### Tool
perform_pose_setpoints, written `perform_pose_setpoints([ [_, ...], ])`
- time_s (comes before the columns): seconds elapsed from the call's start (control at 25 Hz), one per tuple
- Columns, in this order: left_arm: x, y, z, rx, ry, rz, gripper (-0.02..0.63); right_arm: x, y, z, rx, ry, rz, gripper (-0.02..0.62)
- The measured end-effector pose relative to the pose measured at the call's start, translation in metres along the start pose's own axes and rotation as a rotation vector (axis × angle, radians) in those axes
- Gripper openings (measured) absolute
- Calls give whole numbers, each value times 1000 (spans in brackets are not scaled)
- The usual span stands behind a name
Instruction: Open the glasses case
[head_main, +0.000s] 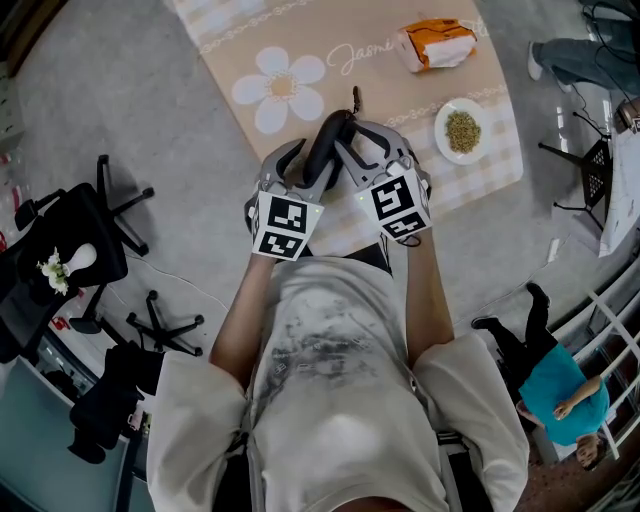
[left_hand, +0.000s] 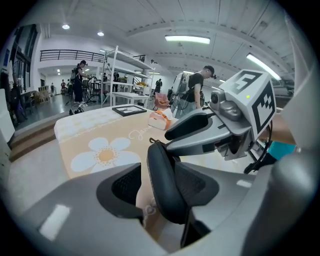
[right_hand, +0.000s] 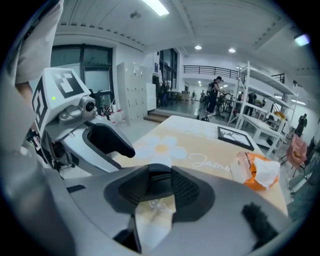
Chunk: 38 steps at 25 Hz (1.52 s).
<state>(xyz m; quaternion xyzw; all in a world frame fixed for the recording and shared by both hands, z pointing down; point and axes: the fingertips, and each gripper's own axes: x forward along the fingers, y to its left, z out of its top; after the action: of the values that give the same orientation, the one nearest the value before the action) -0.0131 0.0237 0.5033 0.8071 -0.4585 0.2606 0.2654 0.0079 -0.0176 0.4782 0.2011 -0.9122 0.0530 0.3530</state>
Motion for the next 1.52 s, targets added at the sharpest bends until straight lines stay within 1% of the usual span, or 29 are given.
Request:
perform_pose_setpoints([
  [0.12, -1, 5, -1, 15, 21, 29, 216, 1, 1, 2, -46, 31, -15, 146],
  [0.28, -5, 11, -3, 40, 44, 73, 184, 2, 5, 5, -92, 65, -38, 146],
  [0.32, -6, 13, -4, 41, 47, 86, 183, 2, 5, 4, -110, 87, -49, 143],
  [0.36, -7, 18, -5, 46, 53, 116, 183, 2, 3, -4, -139, 134, -66, 138],
  [0.4, -8, 27, -7, 59, 63, 164, 102, 3, 1, -17, -180, 208, -84, 110],
  [0.44, -9, 37, -9, 75, 75, 213, 20, 4, 0, -34, -212, 281, -92, 110],
  [0.48, -10, 45, -12, 82, 83, 239, 5, 4, 1, -47, -205, 317, -86, 110],
  [0.52, -10, 50, -15, 75, 85, 235, 6, 2, 2, -54, -161, 308, -71, 110],
  [0.6, -9, 53, -16, 56, 82, 195, 25, -5, 1, -51, -68, 249, -63, 110],
  [0.72, -9, 51, -14, 51, 70, 158, 32, -5, 1, -36, -27, 184, -61, 114],
  [0.92, -9, 33, -6, 49, 38, 97, 60, -3, 2, -12, -4, 112, -48, 127],
  [1.08, -9, 21, -1, 53, 20, 53, 104, -7, 3, 0, 15, 68, -52, 138],
  [1.36, -8, 11, 2, 59, 13, 32, 115, -3, 5, 12, 9, 40, -61, 150],
  [1.52, -7, 3, 4, 61, 8, 14, 126, 4, 5, 13, -4, 44, -69, 152],
])
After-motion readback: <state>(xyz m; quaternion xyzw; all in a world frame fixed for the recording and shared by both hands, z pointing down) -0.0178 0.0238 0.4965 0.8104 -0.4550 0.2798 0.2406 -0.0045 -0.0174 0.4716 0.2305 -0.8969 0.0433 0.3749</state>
